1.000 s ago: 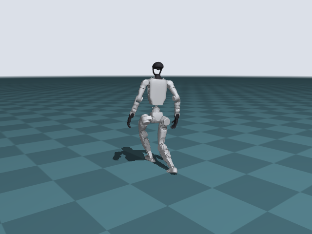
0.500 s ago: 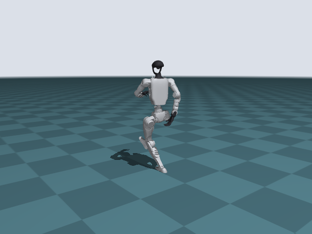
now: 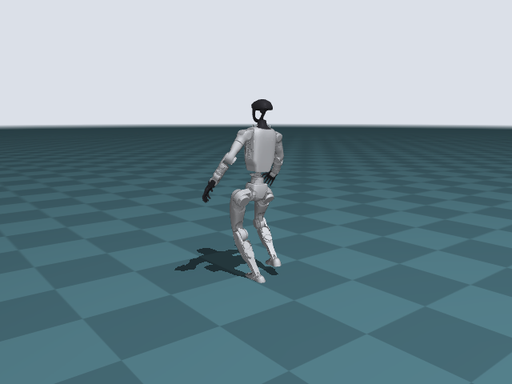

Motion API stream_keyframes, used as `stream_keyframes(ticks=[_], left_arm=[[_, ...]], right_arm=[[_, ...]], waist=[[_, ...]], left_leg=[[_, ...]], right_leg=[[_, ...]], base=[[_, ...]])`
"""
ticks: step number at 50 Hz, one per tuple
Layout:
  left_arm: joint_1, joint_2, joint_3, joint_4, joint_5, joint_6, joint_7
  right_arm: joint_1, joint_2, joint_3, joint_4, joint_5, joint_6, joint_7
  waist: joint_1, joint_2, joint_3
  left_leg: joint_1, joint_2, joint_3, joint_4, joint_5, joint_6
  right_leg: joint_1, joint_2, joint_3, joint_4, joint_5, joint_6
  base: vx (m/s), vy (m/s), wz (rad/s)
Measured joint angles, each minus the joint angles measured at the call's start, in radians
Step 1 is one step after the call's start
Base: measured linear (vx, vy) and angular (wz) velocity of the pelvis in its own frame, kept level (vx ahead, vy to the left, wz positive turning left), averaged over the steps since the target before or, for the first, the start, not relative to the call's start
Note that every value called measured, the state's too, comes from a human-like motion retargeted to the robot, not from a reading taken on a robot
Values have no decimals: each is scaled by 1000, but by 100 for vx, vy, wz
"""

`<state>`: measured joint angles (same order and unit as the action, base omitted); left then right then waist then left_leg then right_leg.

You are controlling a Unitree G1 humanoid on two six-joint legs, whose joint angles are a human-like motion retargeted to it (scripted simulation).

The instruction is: Sport exercise

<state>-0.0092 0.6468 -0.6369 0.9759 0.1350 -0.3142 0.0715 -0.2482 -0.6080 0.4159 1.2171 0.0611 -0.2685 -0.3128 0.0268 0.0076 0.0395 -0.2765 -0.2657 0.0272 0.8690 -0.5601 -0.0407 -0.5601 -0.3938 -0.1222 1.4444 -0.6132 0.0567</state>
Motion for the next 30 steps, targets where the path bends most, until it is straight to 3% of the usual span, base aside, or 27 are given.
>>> stream_keyframes(ticks=[2, 5, 10, 13, 15, 19, 20, 22, 23, 24, 27, 30], left_arm=[[52, -35, 77, 124, 10, 0, 0], [145, -85, 154, 237, 0, 11, -2], [295, -211, 256, 361, -20, 21, -4], [350, -296, 289, 417, -25, 27, -13], [373, -341, 295, 437, -31, 31, -19], [362, -397, 306, 463, -45, 24, -26], [346, -401, 312, 466, -49, 21, -27], [316, -389, 315, 459, -55, 17, -19], [290, -377, 325, 454, -64, 17, -15], [269, -363, 336, 446, -72, 16, -5], [195, -301, 383, 410, -110, 13, 47], [127, -245, 432, 366, -154, 9, 114]], right_arm=[[-135, -32, 42, -18, -5, -9, 16], [-254, -37, 70, -71, -5, -35, 15], [-356, 17, 131, -225, -20, -77, 6], [-372, 50, 186, -372, -62, -105, 7], [-374, 73, 222, -463, -97, -133, 13], [-360, 91, 305, -661, -165, -168, 35], [-355, 93, 325, -707, -176, -172, 46], [-320, 100, 363, -746, -182, -182, 72], [-306, 93, 381, -766, -178, -181, 92], [-282, 88, 397, -771, -176, -180, 107], [-209, 62, 424, -752, -167, -174, 150], [-140, 30, 427, -705, -167, -161, 168]], waist=[[-17, -62, -1], [4, -138, -24], [56, -208, -69], [78, -192, -72], [80, -192, -52], [70, -24, -11], [73, 54, -5], [64, 130, 26], [72, 208, 28], [69, 249, 37], [56, 327, 54], [42, 366, 59]], left_leg=[[40, -69, 18, -140, 65, 19], [28, -136, 67, -260, 147, 37], [19, -186, 168, -495, 285, 39], [-7, -161, 263, -550, 292, 37], [-49, -152, 348, -522, 259, 45], [-234, 89, 415, -151, 78, 15], [-306, 204, 396, 6, 12, -3], [-369, 324, 372, 179, -33, -23], [-417, 435, 325, 284, -69, -39], [-436, 500, 303, 354, -86, -45], [-456, 643, 244, 478, -112, -51], [-449, 722, 199, 525, -125, -51]], right_leg=[[104, -65, 25, 77, -2, 12], [240, -95, 28, 149, 38, 59], [414, 3, -18, 66, 126, 188], [476, 99, -80, -81, 99, 205], [499, 113, -120, -164, 34, 205], [542, 284, -236, -395, -98, 109], [554, 378, -268, -477, -97, 71], [552, 446, -294, -539, -110, 32], [567, 550, -300, -642, -77, 3], [566, 592, -306, -680, -70, -11], [569, 684, -304, -813, -26, -34], [560, 728, -298, -902, 22, -40]], base=[[-31, 6, 0], [-39, 8, -8], [-45, 10, -11], [-51, 12, -2], [-54, 18, 17], [-54, 18, -5], [-54, 11, -30], [-53, 9, -32], [-48, 7, -38], [-46, 7, -23], [-38, 6, 0], [-27, 4, 9]])
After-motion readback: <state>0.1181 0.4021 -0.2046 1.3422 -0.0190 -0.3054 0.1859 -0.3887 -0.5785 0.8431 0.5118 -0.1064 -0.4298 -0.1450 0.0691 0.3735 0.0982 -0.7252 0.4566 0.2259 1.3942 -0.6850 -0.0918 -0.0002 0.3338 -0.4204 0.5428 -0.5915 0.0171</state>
